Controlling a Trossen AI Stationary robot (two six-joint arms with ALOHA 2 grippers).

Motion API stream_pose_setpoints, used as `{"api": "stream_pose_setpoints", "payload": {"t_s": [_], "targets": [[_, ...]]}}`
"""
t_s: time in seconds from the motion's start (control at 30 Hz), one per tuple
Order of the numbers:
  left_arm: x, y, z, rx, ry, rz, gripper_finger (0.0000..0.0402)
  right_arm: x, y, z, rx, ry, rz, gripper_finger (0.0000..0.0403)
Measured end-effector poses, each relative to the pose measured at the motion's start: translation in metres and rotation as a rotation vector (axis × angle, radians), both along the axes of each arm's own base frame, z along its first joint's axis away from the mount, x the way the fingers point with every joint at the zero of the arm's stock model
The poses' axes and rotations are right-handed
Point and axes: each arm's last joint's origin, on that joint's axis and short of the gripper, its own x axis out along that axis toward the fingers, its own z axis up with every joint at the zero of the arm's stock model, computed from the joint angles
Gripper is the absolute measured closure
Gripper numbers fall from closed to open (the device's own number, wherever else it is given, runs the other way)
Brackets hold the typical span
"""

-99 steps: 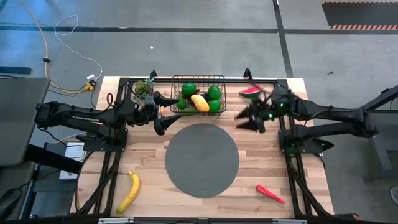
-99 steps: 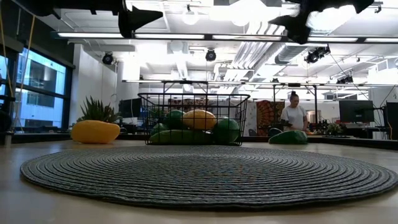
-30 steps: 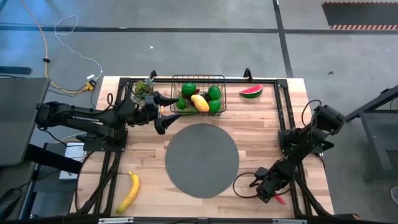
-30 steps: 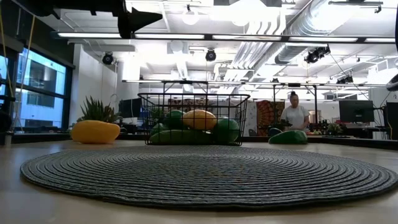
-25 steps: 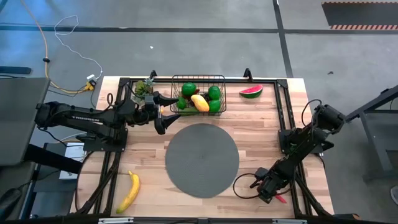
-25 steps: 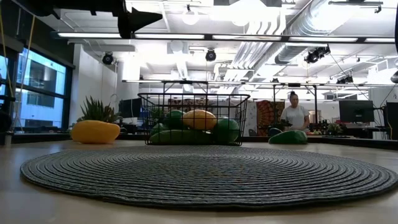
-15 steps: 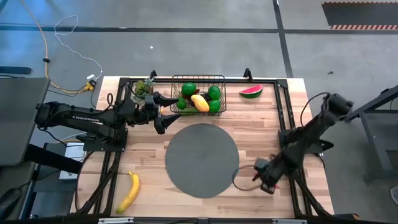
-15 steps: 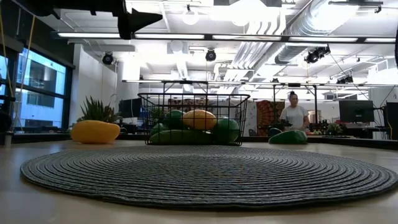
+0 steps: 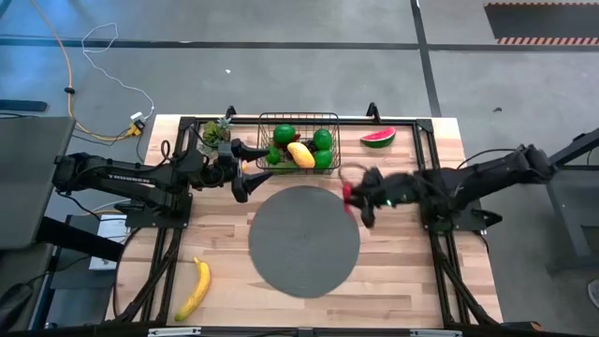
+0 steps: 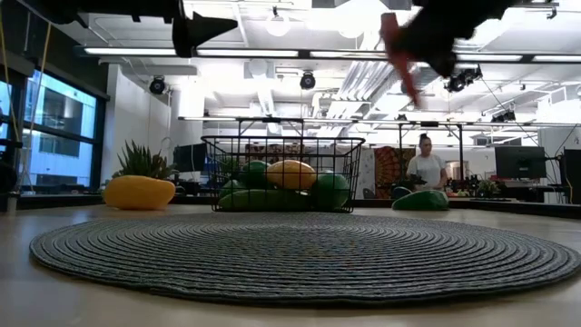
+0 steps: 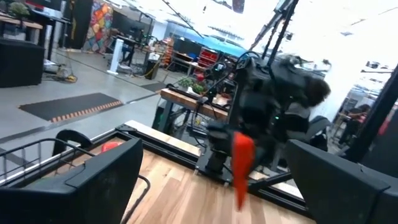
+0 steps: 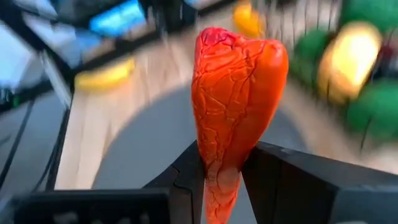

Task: Build produce basket
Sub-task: Put the orange carrot into the black wire basket

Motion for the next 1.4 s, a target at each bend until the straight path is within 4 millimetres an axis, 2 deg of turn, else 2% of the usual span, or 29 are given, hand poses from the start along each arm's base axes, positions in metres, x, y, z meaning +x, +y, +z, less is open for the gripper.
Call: {"api": "stream_pose_setpoints", "payload": {"t_s": [0.17, 0.27, 0.4, 0.63, 1.23, 1.4], "targets": [[0.0, 0.0, 0.0, 0.001, 0.004, -0.014, 0.0019, 0.018, -0.031, 0.022, -0.062, -0.267, 0.038, 0.0331], [0.0, 0.0, -0.001, 0.0, 0.01, -0.015, 0.0019, 0.02, -0.045, 0.038, -0.066, -0.435, 0.066, 0.0331], [0.001, -0.002, 0.0, 0.004, 0.006, -0.062, 0.0019, 0.019, -0.056, 0.047, -0.079, -0.517, 0.063, 0.0331], [0.002, -0.003, 0.011, 0.023, -0.01, -0.118, 0.0019, 0.018, -0.058, 0.044, -0.094, -0.483, 0.06, 0.0331], [0.003, -0.003, 0.008, 0.041, 0.024, -0.096, 0.0019, 0.019, -0.059, 0.041, -0.1, -0.46, 0.03, 0.0331], [0.002, -0.003, 0.014, 0.005, -0.04, -0.102, 0.0019, 0.036, -0.072, 0.053, -0.172, -0.425, -0.051, 0.0331]]}}
